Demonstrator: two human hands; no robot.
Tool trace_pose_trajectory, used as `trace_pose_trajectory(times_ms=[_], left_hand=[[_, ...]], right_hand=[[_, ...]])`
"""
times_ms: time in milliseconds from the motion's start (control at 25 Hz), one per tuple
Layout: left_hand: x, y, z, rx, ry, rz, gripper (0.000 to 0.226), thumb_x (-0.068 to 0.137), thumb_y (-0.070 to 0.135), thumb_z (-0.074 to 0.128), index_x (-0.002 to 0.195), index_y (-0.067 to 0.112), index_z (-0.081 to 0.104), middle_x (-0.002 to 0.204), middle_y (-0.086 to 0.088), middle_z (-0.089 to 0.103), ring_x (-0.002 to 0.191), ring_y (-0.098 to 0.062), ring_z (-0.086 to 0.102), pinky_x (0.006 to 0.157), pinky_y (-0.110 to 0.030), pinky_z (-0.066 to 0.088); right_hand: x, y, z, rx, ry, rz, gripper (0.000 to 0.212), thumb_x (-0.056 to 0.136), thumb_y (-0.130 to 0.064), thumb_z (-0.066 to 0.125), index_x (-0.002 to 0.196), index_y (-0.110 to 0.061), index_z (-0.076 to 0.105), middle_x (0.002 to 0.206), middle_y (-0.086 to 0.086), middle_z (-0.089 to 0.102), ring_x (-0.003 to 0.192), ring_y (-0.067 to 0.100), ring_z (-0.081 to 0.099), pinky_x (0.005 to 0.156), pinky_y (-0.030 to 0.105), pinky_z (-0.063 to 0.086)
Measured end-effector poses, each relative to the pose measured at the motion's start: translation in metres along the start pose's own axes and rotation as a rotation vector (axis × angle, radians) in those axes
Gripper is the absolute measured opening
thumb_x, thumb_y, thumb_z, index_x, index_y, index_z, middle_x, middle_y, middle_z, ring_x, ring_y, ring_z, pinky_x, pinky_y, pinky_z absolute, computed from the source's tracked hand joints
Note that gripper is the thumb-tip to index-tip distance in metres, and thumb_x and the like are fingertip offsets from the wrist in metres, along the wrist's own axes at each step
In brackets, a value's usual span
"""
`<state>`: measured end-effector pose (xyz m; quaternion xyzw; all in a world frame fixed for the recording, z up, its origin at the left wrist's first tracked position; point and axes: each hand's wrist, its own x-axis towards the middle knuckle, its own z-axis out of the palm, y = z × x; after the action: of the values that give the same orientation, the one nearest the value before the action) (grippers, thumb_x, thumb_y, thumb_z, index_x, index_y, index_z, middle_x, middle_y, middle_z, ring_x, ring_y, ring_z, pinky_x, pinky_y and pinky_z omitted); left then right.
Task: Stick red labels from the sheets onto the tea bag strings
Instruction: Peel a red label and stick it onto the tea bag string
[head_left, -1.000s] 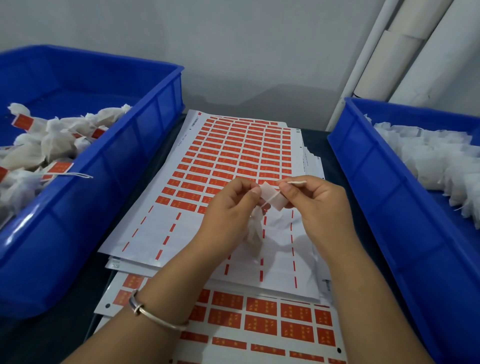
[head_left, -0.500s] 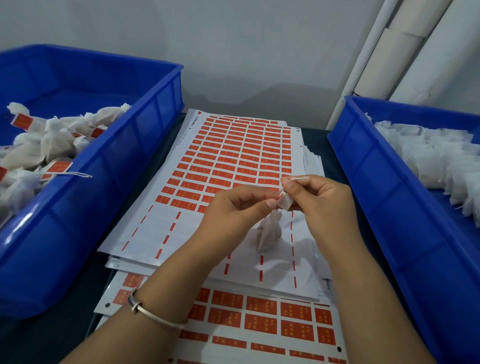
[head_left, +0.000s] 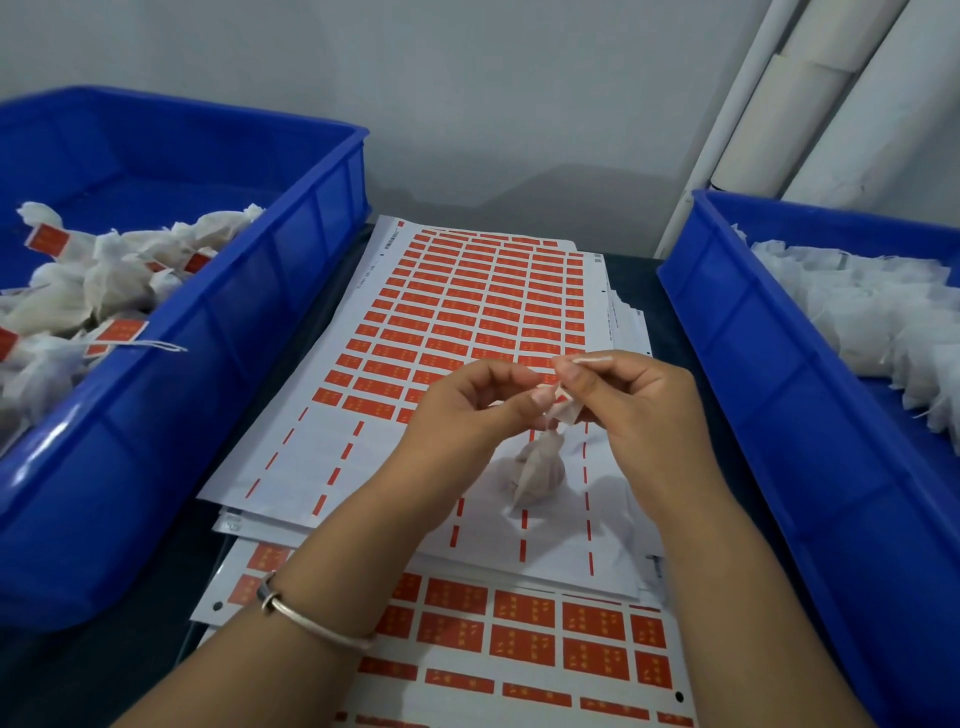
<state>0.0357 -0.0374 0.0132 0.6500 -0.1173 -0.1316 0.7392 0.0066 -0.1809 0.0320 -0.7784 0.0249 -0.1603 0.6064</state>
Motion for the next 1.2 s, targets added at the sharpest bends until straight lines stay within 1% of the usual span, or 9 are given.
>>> trace_pose_trajectory(times_ms=[120, 240, 360, 600, 720, 920, 1080, 1160, 1200], left_hand=[[0.000, 0.000, -0.001, 0.005, -0.035, -0.076, 0.016, 0.075, 0.017, 0.074, 0.090, 0.017, 0.069, 0.090, -0.003, 0.073, 0.089, -0.021, 0.069, 0.088, -0.038, 0.053], [-0.001, 0.000, -0.002, -0.015, -0.075, -0.082, 0.020, 0.071, 0.022, 0.073, 0.089, 0.014, 0.070, 0.089, -0.004, 0.073, 0.088, -0.019, 0.070, 0.085, -0.033, 0.053], [-0.001, 0.000, -0.003, -0.033, -0.109, -0.098, 0.030, 0.062, 0.033, 0.069, 0.086, 0.016, 0.072, 0.088, -0.004, 0.073, 0.086, -0.018, 0.069, 0.080, -0.027, 0.054], [0.000, -0.004, -0.003, -0.114, -0.114, -0.136, 0.024, 0.061, 0.031, 0.069, 0.079, 0.015, 0.072, 0.085, -0.005, 0.073, 0.083, -0.019, 0.070, 0.072, -0.020, 0.053], [-0.001, -0.003, -0.003, -0.113, -0.114, -0.141, 0.015, 0.060, 0.029, 0.071, 0.072, 0.019, 0.073, 0.084, -0.005, 0.073, 0.085, -0.020, 0.069, 0.074, -0.023, 0.054], [0.000, -0.004, -0.004, -0.109, -0.095, -0.133, 0.011, 0.059, 0.026, 0.071, 0.067, 0.020, 0.073, 0.083, -0.006, 0.073, 0.084, -0.023, 0.069, 0.079, -0.027, 0.054], [-0.001, -0.004, -0.007, -0.124, -0.078, -0.067, 0.014, 0.060, 0.024, 0.072, 0.069, 0.014, 0.071, 0.078, -0.006, 0.072, 0.082, -0.021, 0.070, 0.075, -0.022, 0.055], [0.001, -0.004, -0.009, -0.142, -0.049, -0.058, 0.019, 0.061, 0.023, 0.072, 0.074, 0.010, 0.068, 0.074, -0.004, 0.071, 0.076, -0.019, 0.069, 0.070, -0.020, 0.054], [0.002, -0.004, -0.011, -0.153, -0.041, -0.065, 0.019, 0.062, 0.022, 0.072, 0.075, 0.010, 0.068, 0.073, -0.003, 0.070, 0.074, -0.017, 0.068, 0.068, -0.019, 0.053]], right_hand=[[0.000, -0.001, 0.000, 0.021, -0.010, -0.003, 0.009, 0.077, -0.035, 0.065, 0.084, -0.032, 0.070, 0.087, -0.017, 0.072, 0.084, 0.004, 0.068, 0.074, 0.019, 0.056], [-0.002, -0.003, 0.000, 0.046, -0.039, -0.016, 0.013, 0.072, -0.040, 0.063, 0.081, -0.034, 0.070, 0.084, -0.018, 0.072, 0.083, 0.003, 0.068, 0.066, 0.014, 0.054], [-0.003, -0.003, 0.000, 0.060, -0.065, -0.015, 0.013, 0.071, -0.042, 0.063, 0.080, -0.035, 0.070, 0.084, -0.017, 0.072, 0.084, 0.004, 0.068, 0.068, 0.014, 0.054], [-0.004, -0.005, 0.001, 0.069, -0.101, -0.014, 0.011, 0.074, -0.042, 0.061, 0.070, -0.039, 0.072, 0.081, -0.020, 0.071, 0.082, 0.001, 0.068, 0.063, 0.008, 0.050], [-0.004, -0.004, 0.001, 0.058, -0.099, -0.023, 0.012, 0.073, -0.043, 0.061, 0.068, -0.039, 0.072, 0.080, -0.019, 0.071, 0.082, 0.001, 0.067, 0.063, 0.008, 0.050], [-0.003, -0.002, 0.001, 0.040, -0.105, -0.030, 0.014, 0.072, -0.043, 0.060, 0.076, -0.034, 0.070, 0.082, -0.019, 0.071, 0.084, 0.002, 0.067, 0.066, 0.008, 0.050], [-0.003, -0.001, 0.001, 0.076, -0.173, -0.061, 0.010, 0.075, -0.035, 0.064, 0.080, -0.028, 0.070, 0.088, -0.014, 0.072, 0.087, 0.004, 0.067, 0.070, 0.012, 0.052], [-0.003, 0.001, 0.000, 0.081, -0.208, -0.074, 0.010, 0.079, -0.018, 0.069, 0.086, -0.024, 0.069, 0.091, -0.009, 0.072, 0.089, 0.007, 0.068, 0.074, 0.014, 0.053], [-0.002, 0.002, -0.001, 0.081, -0.198, -0.074, 0.019, 0.080, -0.009, 0.070, 0.090, -0.025, 0.068, 0.089, -0.006, 0.073, 0.087, 0.009, 0.068, 0.073, 0.014, 0.053]])
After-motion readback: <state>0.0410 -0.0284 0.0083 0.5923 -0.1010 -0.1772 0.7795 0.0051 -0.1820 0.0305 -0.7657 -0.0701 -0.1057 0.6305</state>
